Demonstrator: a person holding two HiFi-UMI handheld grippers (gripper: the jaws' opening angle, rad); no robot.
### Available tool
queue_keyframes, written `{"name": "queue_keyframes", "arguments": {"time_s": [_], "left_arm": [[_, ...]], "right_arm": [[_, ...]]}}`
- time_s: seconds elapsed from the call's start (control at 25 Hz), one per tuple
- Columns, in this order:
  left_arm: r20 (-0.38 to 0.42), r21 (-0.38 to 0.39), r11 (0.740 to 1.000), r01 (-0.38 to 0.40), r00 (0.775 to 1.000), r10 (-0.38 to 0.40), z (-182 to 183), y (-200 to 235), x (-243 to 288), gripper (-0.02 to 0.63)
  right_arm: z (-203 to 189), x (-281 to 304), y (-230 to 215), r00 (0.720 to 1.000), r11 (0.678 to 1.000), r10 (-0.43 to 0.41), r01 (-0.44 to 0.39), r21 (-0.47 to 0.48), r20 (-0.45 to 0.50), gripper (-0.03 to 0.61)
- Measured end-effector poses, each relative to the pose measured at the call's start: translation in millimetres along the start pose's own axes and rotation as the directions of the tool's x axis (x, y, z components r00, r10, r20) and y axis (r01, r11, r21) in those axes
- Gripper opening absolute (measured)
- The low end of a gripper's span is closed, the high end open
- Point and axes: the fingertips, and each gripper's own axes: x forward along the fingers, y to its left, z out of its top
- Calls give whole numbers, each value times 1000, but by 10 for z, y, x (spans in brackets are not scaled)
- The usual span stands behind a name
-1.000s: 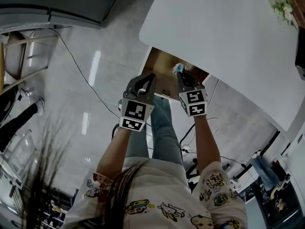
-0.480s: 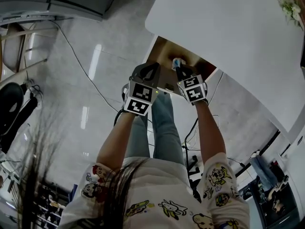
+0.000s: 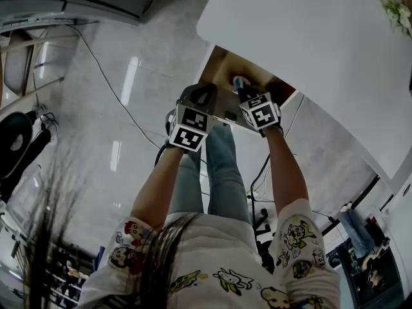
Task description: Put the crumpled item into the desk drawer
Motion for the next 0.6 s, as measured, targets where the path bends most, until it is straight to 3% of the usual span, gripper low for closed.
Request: {"name": "queue_keyframes", "arguments": {"time_s": [0.24, 0.6], "left_arm": [[-1, 2, 1000, 2, 1000, -2, 17, -31, 18, 0], [10, -2, 1000, -15, 1000, 15, 60, 13, 5, -2]], "right_arm": [[-96, 10, 22, 999, 999, 37, -36, 22, -38, 28], [-65, -68, 65, 998, 996, 67, -67, 51, -1, 75]]}}
